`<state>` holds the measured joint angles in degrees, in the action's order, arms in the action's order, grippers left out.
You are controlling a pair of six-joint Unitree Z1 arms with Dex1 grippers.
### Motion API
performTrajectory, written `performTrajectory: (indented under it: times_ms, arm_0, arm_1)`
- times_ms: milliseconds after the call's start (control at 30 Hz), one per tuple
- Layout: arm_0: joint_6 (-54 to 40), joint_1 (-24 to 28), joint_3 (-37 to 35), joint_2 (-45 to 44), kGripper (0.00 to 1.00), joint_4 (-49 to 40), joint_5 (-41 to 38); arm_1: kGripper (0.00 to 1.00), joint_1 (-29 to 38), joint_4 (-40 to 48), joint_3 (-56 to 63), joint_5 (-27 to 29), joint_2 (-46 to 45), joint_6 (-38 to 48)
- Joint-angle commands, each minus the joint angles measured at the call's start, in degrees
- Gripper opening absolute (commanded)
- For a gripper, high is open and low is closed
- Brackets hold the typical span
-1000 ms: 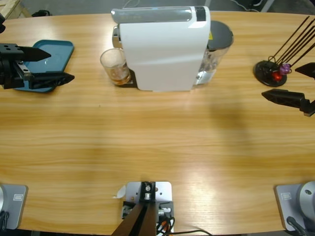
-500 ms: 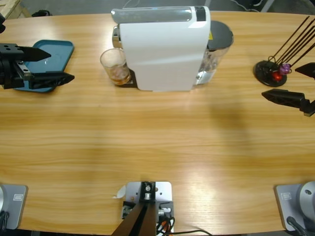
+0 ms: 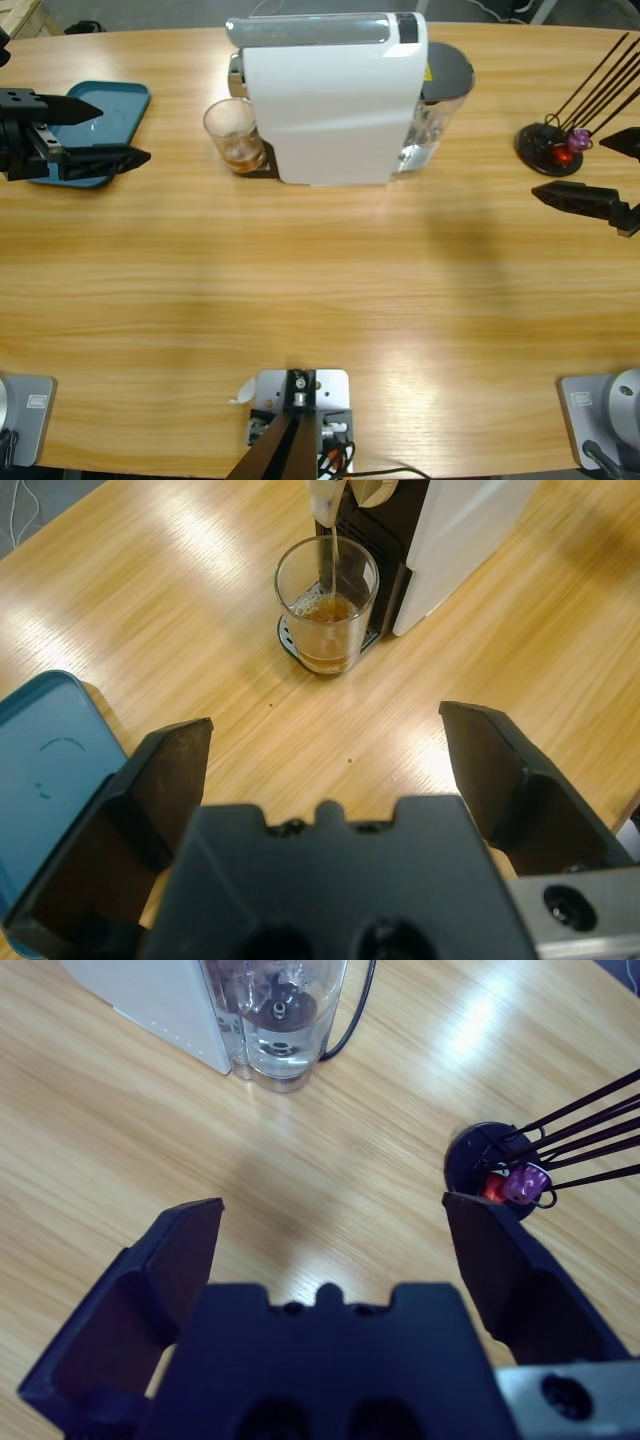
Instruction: Pour coffee
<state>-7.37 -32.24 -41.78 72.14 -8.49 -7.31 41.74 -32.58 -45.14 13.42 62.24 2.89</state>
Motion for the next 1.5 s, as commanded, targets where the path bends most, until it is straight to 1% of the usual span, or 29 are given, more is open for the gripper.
performTrajectory:
  times_ms: [33,167,300,400,467,567,633,733,867,967,1233,1500]
  arm_0:
    - [0.6,-0.2,0.5,1.9,1.000,0.6,1.4]
    - [0.6,-0.2,0.5,2.3,1.000,0.6,1.3]
    - [0.5,-0.2,0.4,4.5,1.000,1.9,1.1]
    - [-0.1,-0.2,0.3,7.3,0.999,5.0,0.2]
    - [-0.4,-0.2,0.3,9.3,0.996,5.2,-3.1]
    - [-0.5,-0.2,-0.9,13.9,0.996,5.1,-3.9]
    - [-2.4,-0.2,-1.6,15.5,0.998,5.1,-5.7]
    - [-9.6,0.1,-2.6,17.3,1.000,5.1,-6.6]
    - [-12.6,1.0,-3.2,19.1,1.000,5.2,-6.9]
    - [-12.5,1.4,-3.9,21.4,1.000,6.8,-10.1]
    - [-12.4,3.3,-6.6,25.1,1.000,10.2,-11.8]
    - [-12.5,3.3,-8.4,29.4,1.000,12.2,-14.5]
  arm_1:
    - [1.000,0.5,-0.6,-0.3,0.6,1.2,0.4]
    - [1.000,0.5,-0.7,-0.3,0.6,1.2,0.4]
    - [1.000,0.5,-0.9,-0.6,0.6,1.9,0.4]
    - [1.000,0.5,-1.1,-0.8,0.5,2.3,0.4]
    - [1.000,0.5,-1.1,-0.8,0.5,2.3,0.4]
    - [1.000,0.5,-1.2,-0.8,0.5,2.4,0.4]
    - [1.000,0.5,-1.2,-0.8,0.5,2.3,0.4]
    - [1.000,0.5,-1.2,-0.8,0.5,2.3,0.4]
    - [1.000,0.5,-1.2,-0.8,0.5,2.1,0.4]
    - [1.000,0.5,-1.2,-0.8,0.5,2.1,0.4]
    - [1.000,0.5,-1.2,-0.9,0.5,2.5,0.4]
    - [1.000,0.5,-1.5,-1.4,0.4,3.9,0.4]
